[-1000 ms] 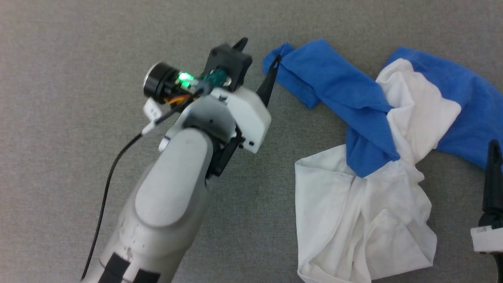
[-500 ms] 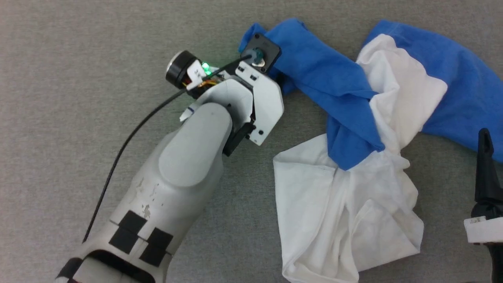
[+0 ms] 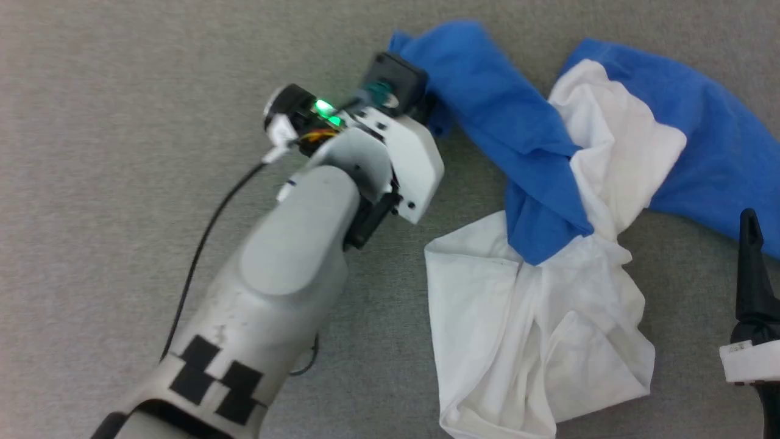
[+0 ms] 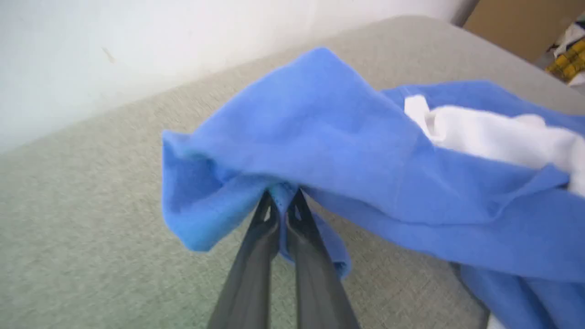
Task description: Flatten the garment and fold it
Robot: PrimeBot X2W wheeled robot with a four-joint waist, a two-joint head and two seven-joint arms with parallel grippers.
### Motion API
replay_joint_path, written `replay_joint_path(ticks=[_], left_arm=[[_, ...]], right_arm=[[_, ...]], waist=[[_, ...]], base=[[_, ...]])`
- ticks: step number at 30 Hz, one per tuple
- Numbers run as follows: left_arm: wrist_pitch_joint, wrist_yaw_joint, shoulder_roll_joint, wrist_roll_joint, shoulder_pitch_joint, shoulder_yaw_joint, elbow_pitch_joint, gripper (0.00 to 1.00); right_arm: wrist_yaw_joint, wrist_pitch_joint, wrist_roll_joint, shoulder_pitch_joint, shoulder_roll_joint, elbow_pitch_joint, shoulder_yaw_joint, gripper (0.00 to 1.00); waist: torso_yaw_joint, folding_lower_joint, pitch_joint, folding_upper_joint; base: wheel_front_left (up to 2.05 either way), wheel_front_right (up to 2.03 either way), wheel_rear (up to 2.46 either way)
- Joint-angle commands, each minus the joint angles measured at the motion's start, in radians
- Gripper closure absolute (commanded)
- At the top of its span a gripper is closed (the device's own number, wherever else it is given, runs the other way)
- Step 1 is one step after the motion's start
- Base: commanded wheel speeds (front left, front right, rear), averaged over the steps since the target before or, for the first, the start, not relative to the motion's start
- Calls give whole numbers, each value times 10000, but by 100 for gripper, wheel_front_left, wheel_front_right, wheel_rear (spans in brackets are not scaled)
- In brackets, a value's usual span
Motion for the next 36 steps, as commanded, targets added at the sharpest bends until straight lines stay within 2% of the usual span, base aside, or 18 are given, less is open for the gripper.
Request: replay_joint_path(ticks=[1, 4, 6, 11, 15, 17, 19, 23, 24, 25, 26, 30, 36], left_arm=[[-237, 167, 185, -244, 173, 305, -482, 100], [-424, 514, 767, -737, 759, 1093, -1958, 100], [-306, 897, 1408, -928, 1376, 1673, -3227, 100], [434, 2409, 3115, -1203, 3731, 3555, -6820, 100], [793, 3551, 4103, -1471, 6049, 5508, -8657, 100], [713, 3952, 4376, -1501, 7169, 6405, -8998, 100], [550, 4223, 4390, -1515, 8132, 6979, -9131, 100], [119, 4148, 3757, -2041, 9058, 7057, -9050, 98], [14, 4063, 3567, -2179, 9126, 6936, -8924, 81], [-54, 4043, 3308, -2289, 9157, 6746, -8872, 49], [-122, 4015, 3056, -2426, 9149, 6586, -8777, 0], [-502, 3818, 2438, -2865, 8911, 6312, -8635, 0], [-734, 3542, 2546, -2666, 8259, 5994, -10329, 0]], right_arm=[[-7, 78, -69, 74, 1, -78, 25, 0], [-7, 222, -150, 245, 79, -190, 49, 0], [-7, 314, -183, 361, 141, -238, 7, 0], [-7, 483, -225, 686, 274, -378, 18, 0], [-7, 566, -230, 786, 331, -456, 17, 0], [-7, 619, -240, 830, 345, -443, -61, 0], [-7, 680, -265, 875, 351, -425, -141, 0], [-7, 827, -316, 948, 318, -391, -183, 0], [-7, 868, -326, 947, 293, -382, -140, 0], [-7, 904, -327, 938, 278, -374, -97, 0], [-7, 940, -320, 924, 270, -371, -46, 0], [-7, 1077, -318, 865, 261, -374, 120, 0], [-7, 1122, -333, 909, 288, -450, 124, 0]], waist=[[699, -1, -756, 0], [1007, -1, -1179, 0], [1193, -1, -1395, 0], [1501, -1, -1636, 0], [1563, -1, -1603, 0], [1583, -1, -1584, 0], [1619, -1, -1584, 0], [1768, -1, -1657, 0], [1807, -1, -1686, 0], [1852, -1, -1729, 0], [1892, -1, -1770, 0], [1951, -1, -1914, 0], [1937, -1, -1920, 0]], base=[[0, 0, 0], [0, 0, 0], [0, 0, 0], [0, 0, 0], [0, 0, 0], [0, 0, 0], [0, 0, 0], [0, 0, 0], [0, 0, 0], [0, 0, 0], [0, 0, 0], [0, 0, 0], [0, 0, 0]])
